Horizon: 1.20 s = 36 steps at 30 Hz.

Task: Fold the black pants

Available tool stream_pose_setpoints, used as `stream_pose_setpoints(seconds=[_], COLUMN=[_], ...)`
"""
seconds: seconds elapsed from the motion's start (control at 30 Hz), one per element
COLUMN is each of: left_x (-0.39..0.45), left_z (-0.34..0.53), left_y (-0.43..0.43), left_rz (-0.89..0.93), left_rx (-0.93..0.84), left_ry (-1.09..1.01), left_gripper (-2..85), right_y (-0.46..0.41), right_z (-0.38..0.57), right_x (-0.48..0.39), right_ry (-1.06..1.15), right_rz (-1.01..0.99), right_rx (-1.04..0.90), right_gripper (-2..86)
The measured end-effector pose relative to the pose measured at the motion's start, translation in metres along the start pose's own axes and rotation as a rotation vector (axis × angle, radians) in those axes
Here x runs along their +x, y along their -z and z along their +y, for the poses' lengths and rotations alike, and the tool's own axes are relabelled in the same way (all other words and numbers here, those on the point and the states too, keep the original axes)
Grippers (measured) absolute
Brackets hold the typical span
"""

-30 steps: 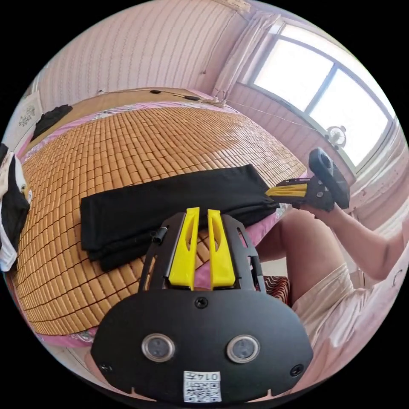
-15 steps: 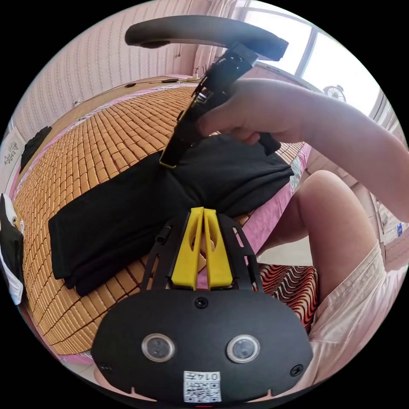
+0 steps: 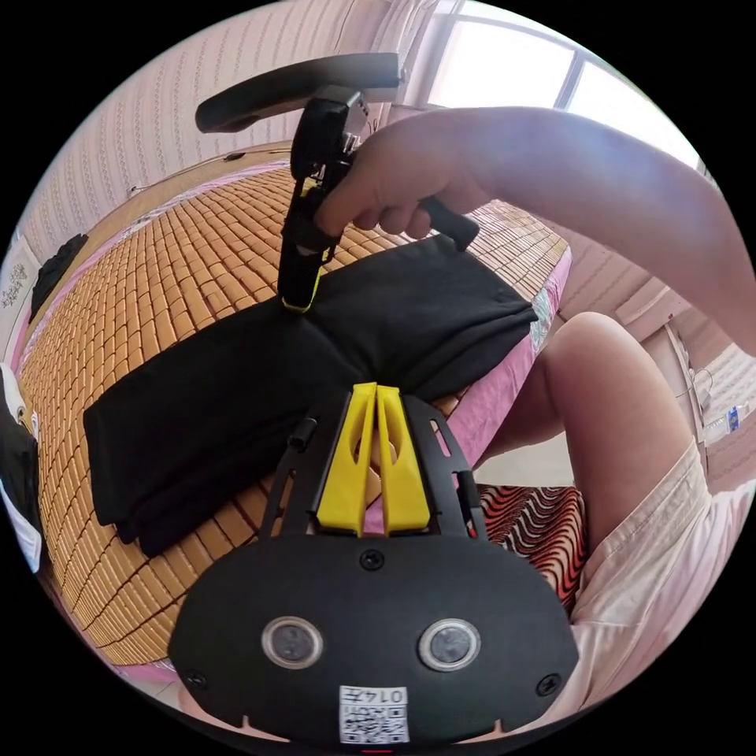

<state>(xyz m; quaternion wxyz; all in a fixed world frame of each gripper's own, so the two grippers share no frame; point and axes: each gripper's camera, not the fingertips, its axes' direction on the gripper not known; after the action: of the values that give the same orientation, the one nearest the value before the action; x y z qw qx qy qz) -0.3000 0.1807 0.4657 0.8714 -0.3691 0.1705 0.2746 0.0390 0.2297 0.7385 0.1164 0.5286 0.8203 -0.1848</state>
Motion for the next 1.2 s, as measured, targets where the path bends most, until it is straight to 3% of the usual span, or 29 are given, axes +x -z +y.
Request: stream_pose_setpoints(seconds=[0.17,0.23,0.33,0.5,0.7,0.8,0.9,1.0,1.2], left_x=[0.003,0.003,0.007,0.040,0.109,0.140,0.145,0.139,0.128], left_z=[0.001,0.006,0.011,-0.005,-0.061,-0.080,-0.085,-0.089,-0.091], left_y=[0.007,0.018,0.034,0.030,-0.021,-0.052,-0.073,-0.067,-0.037], left_rz=[-0.038,-0.020,0.024,0.167,0.242,0.153,0.030,0.062,0.163], left_rx=[0.020,0.076,0.148,0.192,0.103,0.053,0.005,-0.052,0.072], left_ry=[-0.017,-0.009,-0.011,-0.123,-0.304,-0.392,-0.384,-0.359,-0.280], left_gripper=[-0.7,-0.4,1.1,7.7,12.7,12.2,7.6,4.8,2.9], right_y=[0.030,0.028,0.012,-0.037,-0.056,-0.070,-0.099,-0.125,-0.157], right_z=[0.113,0.165,0.248,0.325,0.353,0.358,0.361,0.369,0.437], right_x=[0.055,0.077,0.103,0.131,0.164,0.190,0.220,0.239,0.277], right_ry=[-0.174,-0.292,-0.450,-0.599,-0.620,-0.629,-0.650,-0.628,-0.634], right_rz=[-0.138,-0.147,-0.120,-0.151,-0.131,-0.125,-0.223,-0.352,-0.734], right_rx=[0.427,0.475,0.484,0.337,0.423,0.506,0.528,0.567,0.766], right_gripper=[0.0,0.5,2.5,8.1,11.3,13.0,12.3,7.2,2.9])
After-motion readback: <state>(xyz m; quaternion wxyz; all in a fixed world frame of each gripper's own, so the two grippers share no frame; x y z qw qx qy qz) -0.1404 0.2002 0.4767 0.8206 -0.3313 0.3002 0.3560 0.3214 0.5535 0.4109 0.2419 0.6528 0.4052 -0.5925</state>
